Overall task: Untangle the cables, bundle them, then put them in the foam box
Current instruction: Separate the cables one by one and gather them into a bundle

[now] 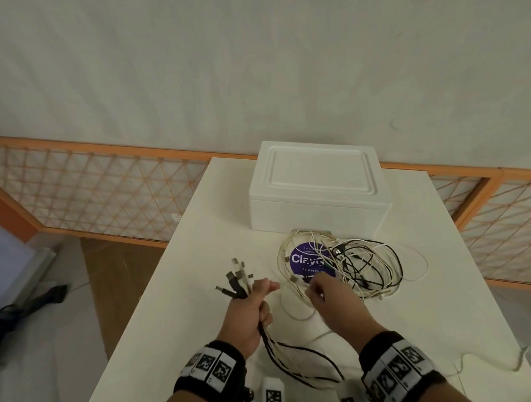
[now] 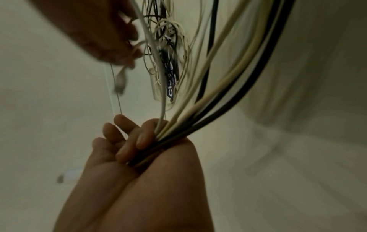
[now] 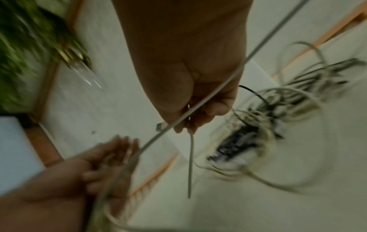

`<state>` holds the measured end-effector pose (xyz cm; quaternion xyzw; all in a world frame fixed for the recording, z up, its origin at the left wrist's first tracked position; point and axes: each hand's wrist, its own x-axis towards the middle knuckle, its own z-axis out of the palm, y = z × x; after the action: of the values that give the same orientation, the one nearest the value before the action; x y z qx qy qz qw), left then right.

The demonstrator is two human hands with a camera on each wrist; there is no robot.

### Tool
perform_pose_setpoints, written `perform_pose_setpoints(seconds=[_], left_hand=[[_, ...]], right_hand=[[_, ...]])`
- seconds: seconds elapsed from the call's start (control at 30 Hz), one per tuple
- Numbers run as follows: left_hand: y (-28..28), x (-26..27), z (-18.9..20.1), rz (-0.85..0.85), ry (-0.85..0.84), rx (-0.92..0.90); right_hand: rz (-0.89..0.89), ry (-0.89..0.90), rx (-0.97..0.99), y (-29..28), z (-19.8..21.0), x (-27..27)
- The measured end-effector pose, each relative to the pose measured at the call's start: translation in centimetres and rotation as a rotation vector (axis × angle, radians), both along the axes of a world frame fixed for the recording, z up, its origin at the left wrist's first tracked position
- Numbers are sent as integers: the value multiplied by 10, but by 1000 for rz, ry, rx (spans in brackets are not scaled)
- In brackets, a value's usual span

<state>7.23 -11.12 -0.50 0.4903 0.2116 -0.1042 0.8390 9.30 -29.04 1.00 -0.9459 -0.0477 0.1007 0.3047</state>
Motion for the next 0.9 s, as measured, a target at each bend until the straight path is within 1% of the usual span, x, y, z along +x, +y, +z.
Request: perform_pose_setpoints(seconds=[0.03,0.1,0.17,0.23,0.33,0.43,0.47,0.5,0.57,0.6,0.63,0.67,0.7,0.73,0.77,0.83,0.87,0.9], left_hand=[[-3,0,2,-53,-40,15],[-9,-1,6,-150,-87,36],[-14,-2,10,-220,-131,35],[-17,-3,14,-239,-157,53],[-15,-5,16,-216,-179,52],[-14,-7,18,-241,-174,64],[-15,-6,19,-235,-158,62],[-15,-6,19,-213,-135,55],[-12,-4,22,-134,-84,24],[-8,-1,22,-90,-67,16],[-4,2,24,-62,-66,31],[2,4,27,-34,-77,55],[8,7,28,14,-94,62],[17,11,30,83,-95,33],[27,15,30,174,-71,-51],[52,21,25,377,-37,-317],[64,21,22,444,-40,-411],[76,19,19,471,-41,-439]], right_hand=[[28,-48,89,6,12,-1],[49,-88,242,20,32,-1],[11,-85,405,30,46,1],[-23,-60,516,36,53,2],[31,-30,590,39,50,1],[53,-96,541,43,39,-5],[52,-96,566,45,35,-8],[66,-51,633,46,30,-10],[135,119,709,45,21,-14],[179,207,638,44,16,-15],[231,253,506,41,12,-17],[288,248,343,36,7,-19],[338,196,183,32,3,-21],[347,123,71,27,0,-21],[321,64,32,20,-1,-21],[253,-31,16,0,-5,-16],[228,-65,15,-11,-5,-12],[206,-80,12,-23,-5,-7]])
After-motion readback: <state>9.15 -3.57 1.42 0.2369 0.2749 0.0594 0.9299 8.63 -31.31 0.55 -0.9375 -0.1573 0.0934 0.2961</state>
